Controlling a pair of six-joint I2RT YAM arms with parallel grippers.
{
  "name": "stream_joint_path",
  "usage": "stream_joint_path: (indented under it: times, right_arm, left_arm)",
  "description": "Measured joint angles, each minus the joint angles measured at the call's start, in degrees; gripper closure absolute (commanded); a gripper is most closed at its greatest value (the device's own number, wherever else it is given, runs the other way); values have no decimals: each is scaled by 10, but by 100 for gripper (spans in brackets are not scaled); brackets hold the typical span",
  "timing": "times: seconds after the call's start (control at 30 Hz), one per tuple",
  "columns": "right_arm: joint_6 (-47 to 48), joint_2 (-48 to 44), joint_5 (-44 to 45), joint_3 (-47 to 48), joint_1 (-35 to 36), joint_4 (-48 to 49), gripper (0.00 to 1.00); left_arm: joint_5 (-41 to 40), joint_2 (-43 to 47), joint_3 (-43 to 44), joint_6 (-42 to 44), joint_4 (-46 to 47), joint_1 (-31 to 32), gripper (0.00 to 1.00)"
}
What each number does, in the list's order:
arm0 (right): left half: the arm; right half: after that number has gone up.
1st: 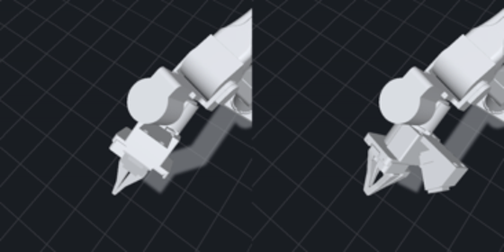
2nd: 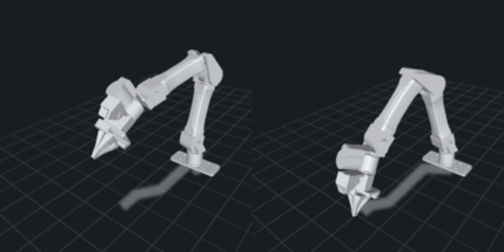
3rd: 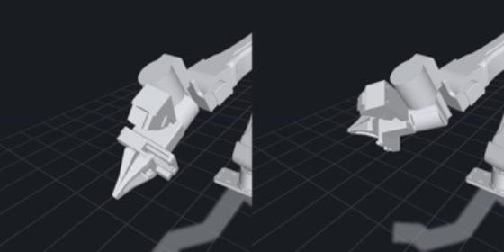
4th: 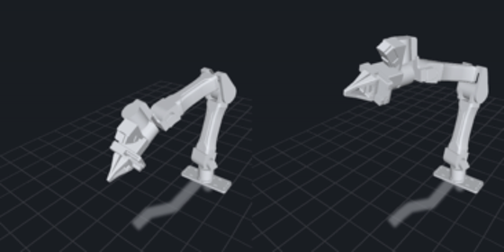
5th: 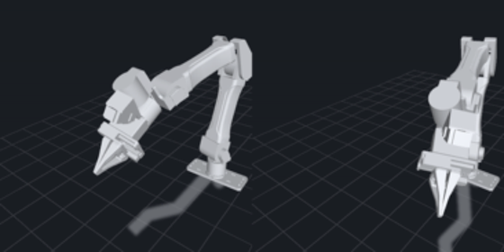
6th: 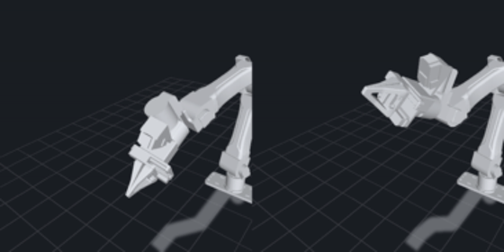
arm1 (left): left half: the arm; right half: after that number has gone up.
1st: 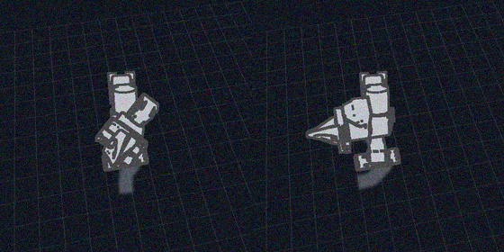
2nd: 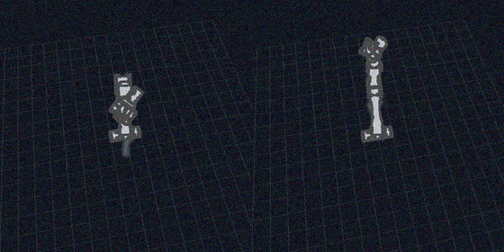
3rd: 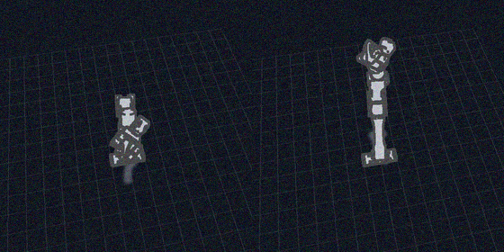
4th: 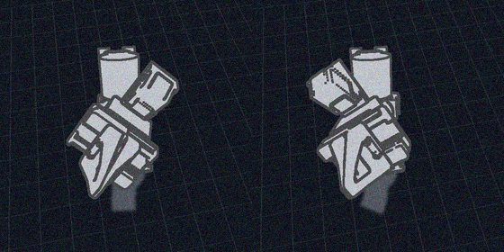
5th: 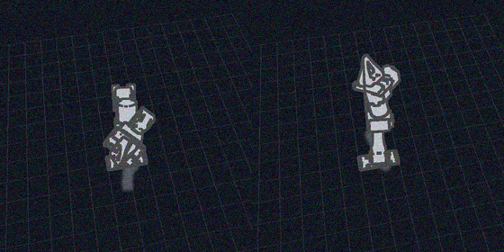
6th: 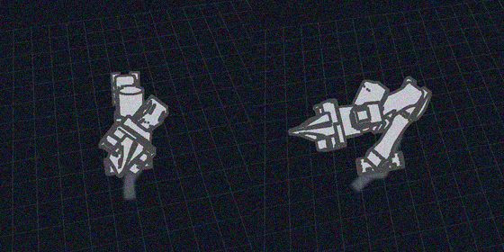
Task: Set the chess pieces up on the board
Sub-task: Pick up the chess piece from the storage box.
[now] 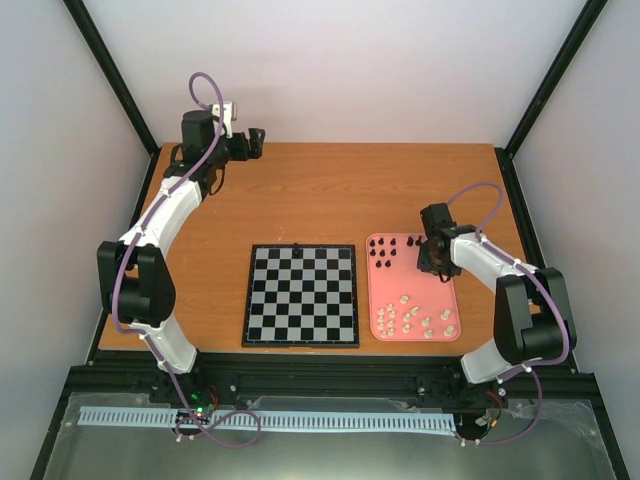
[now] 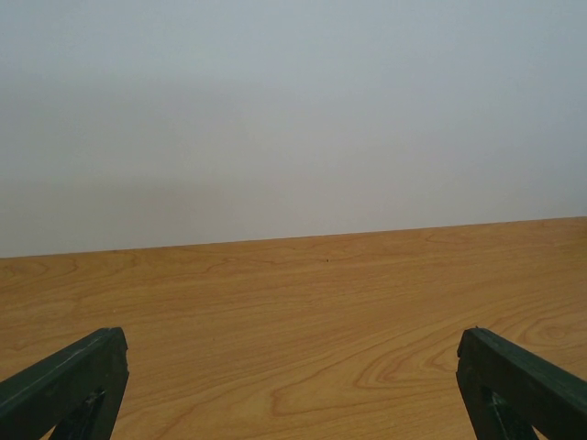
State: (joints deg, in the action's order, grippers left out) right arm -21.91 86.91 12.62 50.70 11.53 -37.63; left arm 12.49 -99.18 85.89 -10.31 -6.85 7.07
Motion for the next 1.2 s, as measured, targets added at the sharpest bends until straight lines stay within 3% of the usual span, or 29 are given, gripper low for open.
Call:
stream_joint_path:
  times: [0.67, 1.2]
  right_arm:
    - [1, 23, 2, 0, -10, 11, 73]
    - [2, 23, -3, -1, -11, 16, 97]
  left_arm:
    - [0, 0, 0, 0, 0, 0, 0]
    - [0, 0, 0, 0, 0, 0, 0]
